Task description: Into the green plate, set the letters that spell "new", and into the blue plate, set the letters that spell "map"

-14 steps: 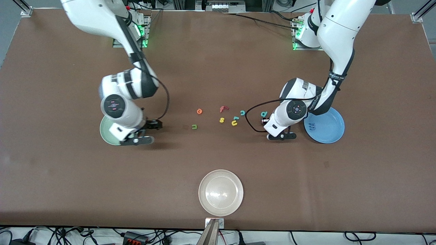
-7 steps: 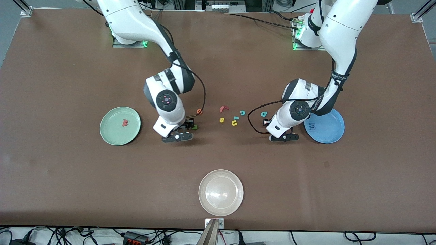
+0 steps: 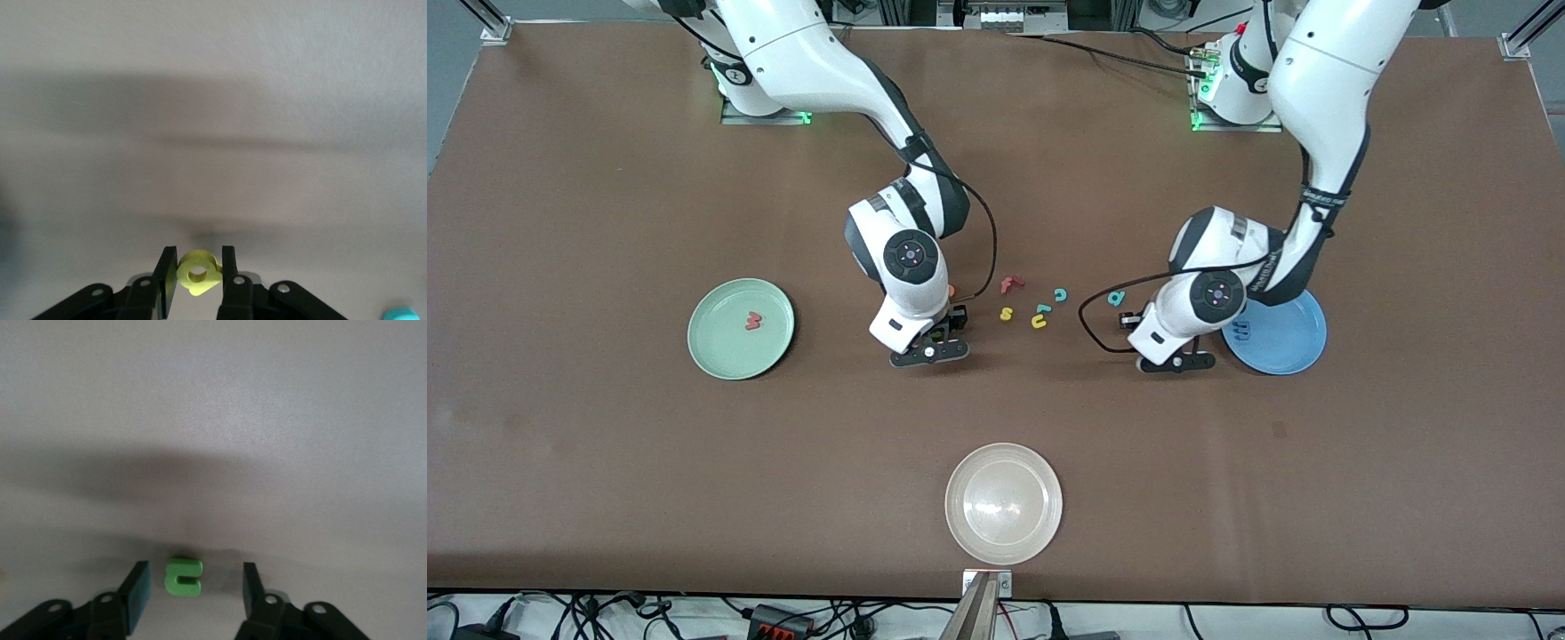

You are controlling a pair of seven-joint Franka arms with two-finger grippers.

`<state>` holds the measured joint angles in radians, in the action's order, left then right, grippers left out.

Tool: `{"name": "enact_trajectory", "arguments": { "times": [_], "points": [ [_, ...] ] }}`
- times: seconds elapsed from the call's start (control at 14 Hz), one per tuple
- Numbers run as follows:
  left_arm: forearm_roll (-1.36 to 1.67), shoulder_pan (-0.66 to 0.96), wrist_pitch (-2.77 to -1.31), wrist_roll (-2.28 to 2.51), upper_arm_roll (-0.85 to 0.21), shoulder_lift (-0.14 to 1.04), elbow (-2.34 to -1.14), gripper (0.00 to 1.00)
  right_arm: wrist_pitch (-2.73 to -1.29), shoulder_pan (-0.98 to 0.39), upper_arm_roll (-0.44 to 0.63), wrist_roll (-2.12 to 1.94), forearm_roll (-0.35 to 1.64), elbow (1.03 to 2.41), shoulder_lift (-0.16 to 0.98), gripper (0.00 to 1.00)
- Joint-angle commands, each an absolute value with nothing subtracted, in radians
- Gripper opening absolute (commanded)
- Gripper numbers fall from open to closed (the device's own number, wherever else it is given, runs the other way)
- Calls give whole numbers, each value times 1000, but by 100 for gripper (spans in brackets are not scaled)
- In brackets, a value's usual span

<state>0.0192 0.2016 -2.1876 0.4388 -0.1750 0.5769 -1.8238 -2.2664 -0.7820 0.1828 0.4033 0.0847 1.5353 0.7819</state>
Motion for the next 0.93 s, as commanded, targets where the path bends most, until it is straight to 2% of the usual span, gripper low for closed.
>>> {"name": "enact_trajectory", "arguments": {
  "times": [0.0,0.14,0.36,0.43,0.64,0.71,0.78,0.85],
  "points": [
    [17,92,-2001,268,-175,526,-1729,13,-2275,-790,192,419,127,1511,807,63],
    [-36,28,-1930,145,-170,520,-1709,13,-2289,-790,192,417,162,1511,810,62],
    [-133,-56,-1924,52,-173,523,-1736,14,-2289,-790,192,417,166,1511,815,59],
    [-133,-70,-1925,48,-173,534,-1747,14,-2289,-790,192,416,166,1511,816,54],
    [-133,-97,-1936,48,-173,549,-1795,19,-2289,-790,192,416,204,1511,825,50],
    [-133,-97,-1936,48,-173,548,-1808,31,-2289,-790,192,410,219,1511,825,50],
    [-133,-97,-1934,48,-173,548,-1819,71,-2287,-790,193,399,219,1511,825,50],
    [-133,-98,-1934,49,-173,545,-1827,100,-2287,-790,193,397,218,1511,824,50]
  ]
}}
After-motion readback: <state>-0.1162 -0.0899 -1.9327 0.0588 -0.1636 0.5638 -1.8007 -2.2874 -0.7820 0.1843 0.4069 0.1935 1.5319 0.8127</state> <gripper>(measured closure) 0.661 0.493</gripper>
